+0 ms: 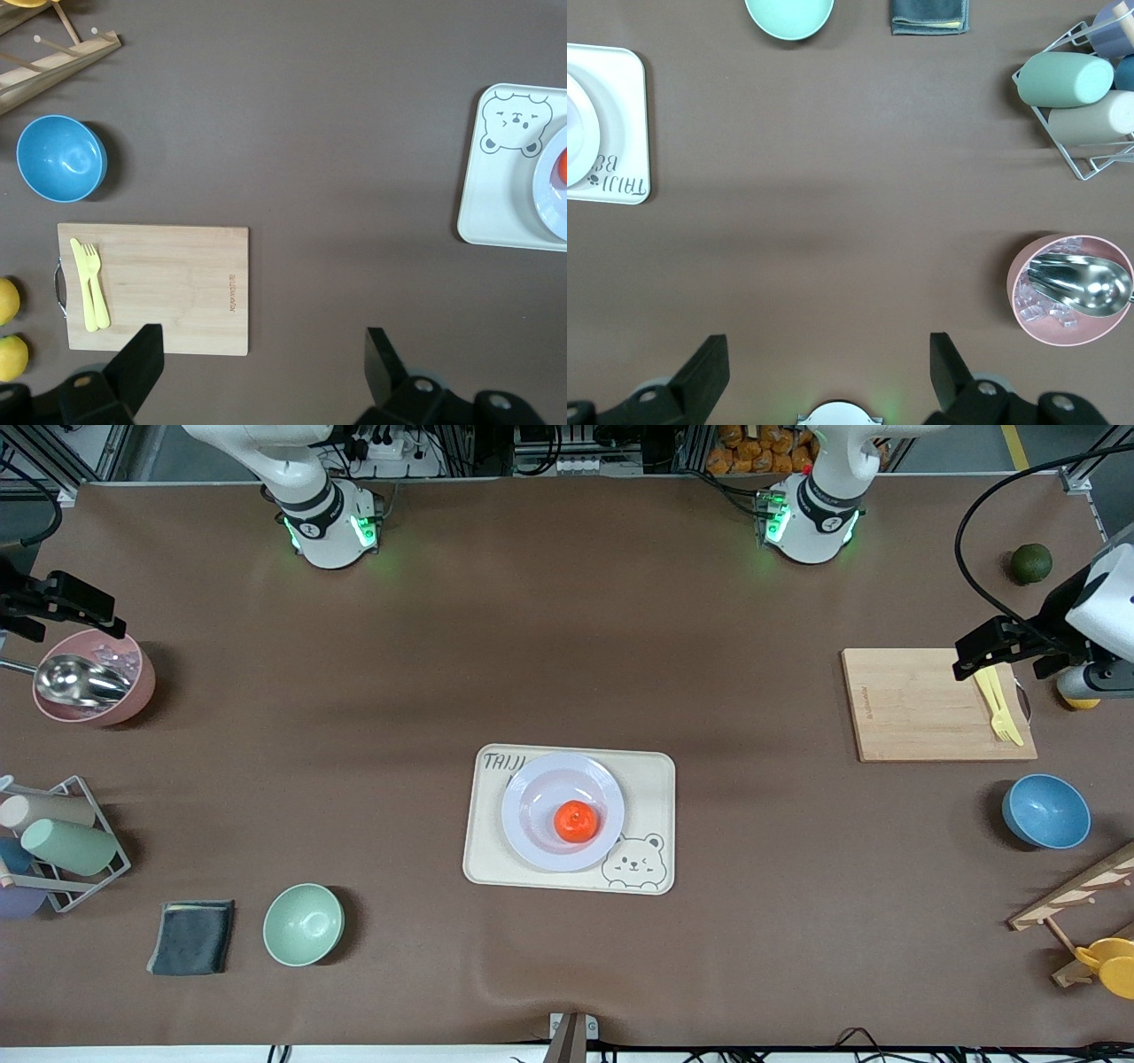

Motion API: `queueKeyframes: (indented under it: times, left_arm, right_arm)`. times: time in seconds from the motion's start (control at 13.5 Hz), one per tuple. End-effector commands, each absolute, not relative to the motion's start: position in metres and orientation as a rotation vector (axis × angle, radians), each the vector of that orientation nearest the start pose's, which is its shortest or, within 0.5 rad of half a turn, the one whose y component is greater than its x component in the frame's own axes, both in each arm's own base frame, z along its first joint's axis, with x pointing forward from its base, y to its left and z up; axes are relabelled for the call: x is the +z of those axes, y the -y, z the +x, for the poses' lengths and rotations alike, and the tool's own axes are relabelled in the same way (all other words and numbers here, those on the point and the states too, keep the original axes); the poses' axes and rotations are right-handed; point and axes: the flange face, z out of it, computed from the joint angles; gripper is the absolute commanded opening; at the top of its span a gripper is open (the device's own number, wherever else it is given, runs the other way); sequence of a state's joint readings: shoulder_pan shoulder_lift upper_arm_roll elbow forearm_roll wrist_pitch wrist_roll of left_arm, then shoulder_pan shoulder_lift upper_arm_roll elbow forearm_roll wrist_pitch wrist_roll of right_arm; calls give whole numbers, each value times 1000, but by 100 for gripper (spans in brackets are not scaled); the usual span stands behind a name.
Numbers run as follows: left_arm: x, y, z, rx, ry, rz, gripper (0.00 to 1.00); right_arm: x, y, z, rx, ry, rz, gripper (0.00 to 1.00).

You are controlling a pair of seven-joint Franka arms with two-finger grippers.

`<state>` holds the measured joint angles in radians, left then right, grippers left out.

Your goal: Place orange and plate with both arms

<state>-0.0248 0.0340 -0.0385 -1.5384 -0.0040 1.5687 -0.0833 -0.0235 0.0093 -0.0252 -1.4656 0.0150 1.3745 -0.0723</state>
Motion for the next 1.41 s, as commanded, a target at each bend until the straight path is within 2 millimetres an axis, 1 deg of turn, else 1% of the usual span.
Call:
queueKeyframes:
  times: [0.0, 0.07, 0.22, 0.45, 0.74, 0.82, 0.89, 1.04, 1.34]
  left_arm:
    - [626, 32, 561, -21, 14, -3122, 100]
    - [626, 32, 561, -21, 17, -3120, 100]
    - [632, 33, 562, -43, 19, -3121, 100]
    - [633, 32, 563, -43, 24, -3121, 100]
    - [634, 38, 558, -10, 27, -3121, 100]
    - [632, 46, 554, 23, 9, -3120, 100]
    - [631, 49, 552, 42, 1, -3118, 100]
    - [630, 49, 549, 73, -8, -3114, 100]
    - [636, 46, 550, 51, -18, -3107, 100]
  right_arm:
    - [649, 28, 533, 163, 13, -3116, 100]
    - [648, 29, 534, 168, 8, -3117, 100]
    - [646, 30, 535, 172, 8, -3124, 100]
    - [643, 30, 537, 174, 4, -3123, 100]
    - [640, 30, 539, 177, 6, -3124, 100]
    - [640, 29, 539, 179, 8, -3124, 100]
    - [640, 29, 539, 179, 11, -3124, 100]
    - [639, 30, 538, 184, 8, -3123, 100]
    - [638, 31, 539, 189, 8, -3124, 100]
